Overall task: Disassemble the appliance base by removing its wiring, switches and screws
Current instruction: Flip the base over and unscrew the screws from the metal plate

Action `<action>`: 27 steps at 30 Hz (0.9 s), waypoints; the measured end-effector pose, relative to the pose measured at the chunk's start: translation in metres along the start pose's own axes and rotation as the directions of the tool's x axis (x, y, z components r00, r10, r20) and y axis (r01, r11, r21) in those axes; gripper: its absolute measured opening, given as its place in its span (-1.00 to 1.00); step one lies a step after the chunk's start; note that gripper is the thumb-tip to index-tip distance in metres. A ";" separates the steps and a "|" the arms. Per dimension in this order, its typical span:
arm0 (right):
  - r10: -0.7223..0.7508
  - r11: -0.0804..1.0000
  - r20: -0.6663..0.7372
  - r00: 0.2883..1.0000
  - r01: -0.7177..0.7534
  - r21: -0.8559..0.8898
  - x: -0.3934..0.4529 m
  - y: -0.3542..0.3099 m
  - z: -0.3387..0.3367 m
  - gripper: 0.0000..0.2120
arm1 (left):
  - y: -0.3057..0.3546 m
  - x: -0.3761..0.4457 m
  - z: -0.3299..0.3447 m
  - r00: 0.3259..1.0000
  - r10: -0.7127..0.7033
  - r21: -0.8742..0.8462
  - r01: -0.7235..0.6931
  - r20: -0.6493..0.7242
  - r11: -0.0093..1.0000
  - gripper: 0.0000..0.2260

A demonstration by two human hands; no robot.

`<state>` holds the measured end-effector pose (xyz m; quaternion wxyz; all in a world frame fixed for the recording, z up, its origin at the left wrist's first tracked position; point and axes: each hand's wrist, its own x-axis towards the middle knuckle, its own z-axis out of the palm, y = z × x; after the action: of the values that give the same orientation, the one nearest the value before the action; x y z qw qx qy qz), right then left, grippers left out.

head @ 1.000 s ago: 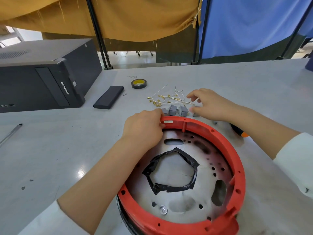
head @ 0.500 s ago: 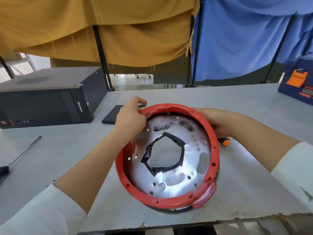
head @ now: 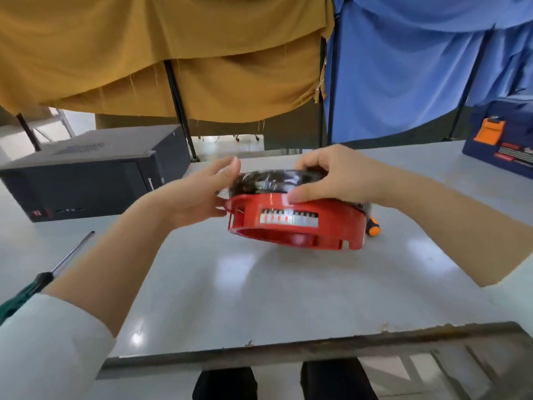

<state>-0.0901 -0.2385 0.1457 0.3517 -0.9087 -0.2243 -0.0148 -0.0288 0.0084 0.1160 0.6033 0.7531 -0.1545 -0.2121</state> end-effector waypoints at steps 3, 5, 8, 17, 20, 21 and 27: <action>-0.019 0.984 0.155 0.988 0.046 -0.171 -0.010 0.004 0.028 -0.84 | -0.022 0.009 0.013 0.969 -0.188 -0.112 0.171 -0.161 0.979 -0.46; 0.017 0.979 0.258 0.966 0.037 -0.201 -0.016 0.018 0.049 -0.84 | -0.041 0.015 0.022 0.929 -0.240 -0.069 0.230 -0.282 0.971 -0.60; 0.098 0.983 0.369 0.924 -0.032 -0.180 -0.028 0.045 0.073 -0.80 | -0.067 0.021 0.030 0.904 -0.217 0.055 0.254 -0.368 0.966 -0.53; 0.097 0.986 -0.029 0.995 -0.092 0.137 -0.004 0.065 0.015 -0.88 | -0.073 0.039 0.017 0.894 -0.050 0.208 0.158 -0.446 0.965 -0.58; 0.208 0.978 -0.205 0.956 -0.203 0.048 0.022 0.102 0.009 -0.93 | -0.072 0.051 0.009 0.894 -0.025 0.250 0.152 -0.448 0.956 -0.63; 0.247 0.967 -0.211 0.946 -0.256 -0.017 0.029 0.116 0.013 -0.90 | -0.072 0.055 0.008 0.897 -0.016 0.275 0.152 -0.443 0.949 -0.64; 0.277 0.938 -0.119 0.953 -0.295 -0.180 0.045 0.161 0.038 -0.74 | -0.072 0.091 0.019 0.911 0.182 0.690 0.139 -0.371 0.710 -0.66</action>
<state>0.0121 -0.3011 0.0236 0.2692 -0.9601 -0.0707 -0.0269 0.0385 -0.0359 0.0299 0.2919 0.9505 -0.1013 0.0340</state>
